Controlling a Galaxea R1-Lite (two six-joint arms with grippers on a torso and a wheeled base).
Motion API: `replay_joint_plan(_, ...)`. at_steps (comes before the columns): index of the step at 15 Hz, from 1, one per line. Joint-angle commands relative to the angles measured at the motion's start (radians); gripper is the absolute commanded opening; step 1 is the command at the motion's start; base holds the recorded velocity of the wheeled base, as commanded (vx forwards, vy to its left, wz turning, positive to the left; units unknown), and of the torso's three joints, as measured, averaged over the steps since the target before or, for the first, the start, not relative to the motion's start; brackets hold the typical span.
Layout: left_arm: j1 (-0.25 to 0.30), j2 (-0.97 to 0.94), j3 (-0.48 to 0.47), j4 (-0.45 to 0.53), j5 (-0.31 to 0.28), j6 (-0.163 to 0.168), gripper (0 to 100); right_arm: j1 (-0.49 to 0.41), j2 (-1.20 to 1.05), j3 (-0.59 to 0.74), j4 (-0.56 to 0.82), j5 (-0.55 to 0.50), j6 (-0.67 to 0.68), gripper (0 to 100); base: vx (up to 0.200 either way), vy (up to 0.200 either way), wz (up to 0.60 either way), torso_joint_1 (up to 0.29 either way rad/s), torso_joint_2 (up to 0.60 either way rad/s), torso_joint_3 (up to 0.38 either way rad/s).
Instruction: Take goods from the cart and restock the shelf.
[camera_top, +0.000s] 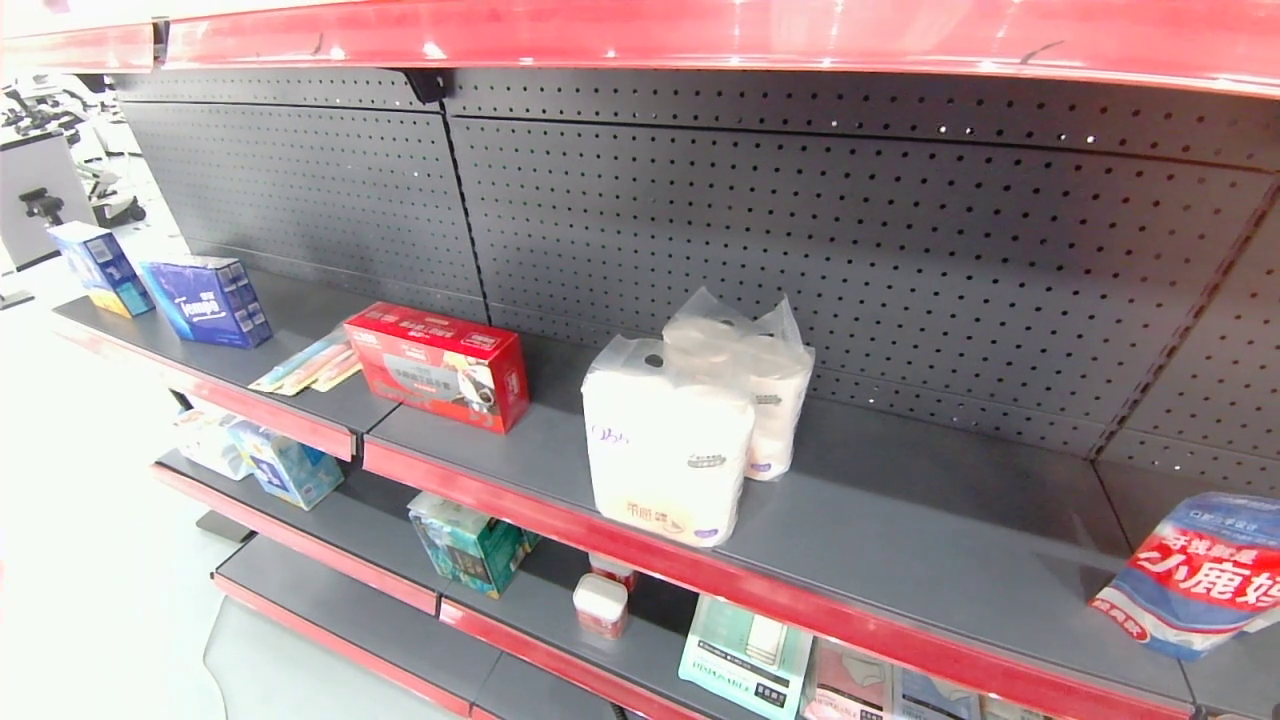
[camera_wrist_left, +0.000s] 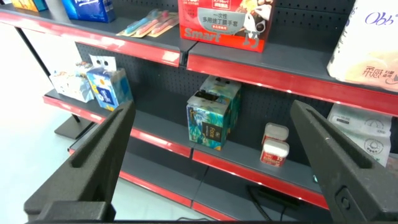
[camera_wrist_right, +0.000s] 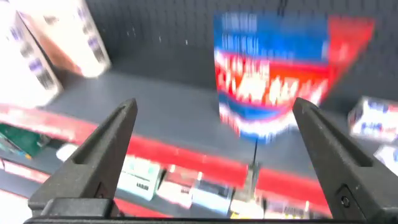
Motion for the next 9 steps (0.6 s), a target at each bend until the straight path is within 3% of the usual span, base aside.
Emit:
replay_joint_plan(1, 0.000, 0.000, 0.000, 0.000, 0.000, 0.000, 100, 0.007, -0.065, 0.033, 0.008, 0.128, -0.005, 100, 0.000, 0.000, 0.00, 0.000, 0.00, 0.000)
replay_joint_plan(2, 0.000, 0.000, 0.000, 0.000, 0.000, 0.000, 100, 0.021, -0.063, 0.033, 0.011, 0.176, 0.001, 100, 0.000, 0.000, 0.00, 0.000, 0.00, 0.000)
replay_joint_plan(3, 0.000, 0.000, 0.000, 0.000, 0.000, 0.000, 100, 0.018, -0.068, 0.033, 0.014, 0.160, -0.002, 100, 0.000, 0.000, 0.00, 0.000, 0.00, 0.000)
replay_joint_plan(5, 0.000, 0.000, 0.000, 0.000, 0.000, 0.000, 100, 0.018, -0.072, 0.034, 0.008, 0.021, -0.100, 100, 0.000, 0.000, 0.00, 0.000, 0.00, 0.000)
replay_joint_plan(6, 0.000, 0.000, 0.000, 0.000, -0.001, 0.005, 100, 0.018, -0.072, 0.034, 0.011, -0.054, -0.082, 100, 0.000, 0.000, 0.00, 0.000, 0.00, 0.000)
replay_joint_plan(7, 0.000, 0.000, 0.000, 0.000, -0.001, 0.005, 100, 0.018, -0.072, 0.034, 0.014, -0.067, -0.039, 100, 0.000, 0.000, 0.00, 0.000, 0.00, 0.000)
replay_joint_plan(8, 0.000, 0.000, 0.000, 0.000, -0.003, 0.005, 100, 0.020, -0.072, 0.034, 0.017, -0.070, 0.106, 100, 0.000, 0.000, 0.00, 0.000, 0.00, 0.000)
replay_joint_plan(9, 0.001, 0.000, 0.000, 0.000, -0.003, 0.005, 100, 0.020, -0.072, 0.034, 0.028, -0.061, 0.070, 100, 0.000, 0.000, 0.00, 0.000, 0.00, 0.000)
